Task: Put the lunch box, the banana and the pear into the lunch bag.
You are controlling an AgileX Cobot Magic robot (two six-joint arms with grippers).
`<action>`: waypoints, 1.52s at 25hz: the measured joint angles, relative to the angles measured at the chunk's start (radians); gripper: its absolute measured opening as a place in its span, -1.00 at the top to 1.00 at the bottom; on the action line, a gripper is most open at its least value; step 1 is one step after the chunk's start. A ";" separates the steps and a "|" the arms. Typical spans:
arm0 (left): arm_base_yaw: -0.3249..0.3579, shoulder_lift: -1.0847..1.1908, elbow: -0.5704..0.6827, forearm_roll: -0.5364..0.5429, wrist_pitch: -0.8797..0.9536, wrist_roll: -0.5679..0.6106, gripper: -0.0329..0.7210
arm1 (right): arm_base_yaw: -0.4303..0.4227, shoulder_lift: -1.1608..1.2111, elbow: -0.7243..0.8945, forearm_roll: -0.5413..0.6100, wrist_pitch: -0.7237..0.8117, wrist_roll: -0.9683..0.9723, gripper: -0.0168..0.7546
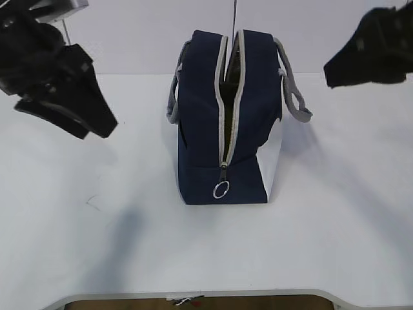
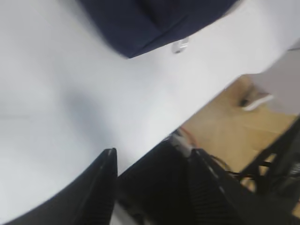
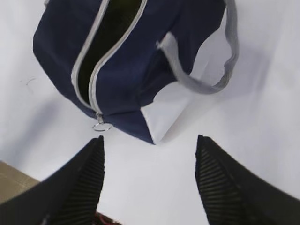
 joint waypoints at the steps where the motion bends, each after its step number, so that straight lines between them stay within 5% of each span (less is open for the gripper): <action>1: 0.000 -0.012 0.000 0.058 0.002 -0.040 -0.08 | 0.000 -0.016 0.037 0.017 -0.032 0.000 -0.31; 7: -0.019 -0.123 0.000 0.303 0.017 -0.198 -0.05 | 0.000 -0.017 0.137 0.068 -0.128 0.000 -0.31; 17: -0.037 -0.286 0.000 0.319 0.031 -0.219 -0.05 | 0.011 0.045 0.190 0.072 -0.231 -0.225 -0.21; 24: -0.037 -0.296 0.000 0.319 0.033 -0.219 -0.05 | 0.191 -0.002 0.292 0.011 -0.376 -0.335 -0.20; 30: -0.037 -0.296 0.000 0.319 0.035 -0.221 -0.04 | 0.306 -0.009 0.484 -0.052 -0.651 -0.332 -0.20; 38: -0.037 -0.296 0.000 0.319 0.035 -0.223 -0.04 | 0.313 0.016 0.753 0.107 -1.181 -0.269 -0.20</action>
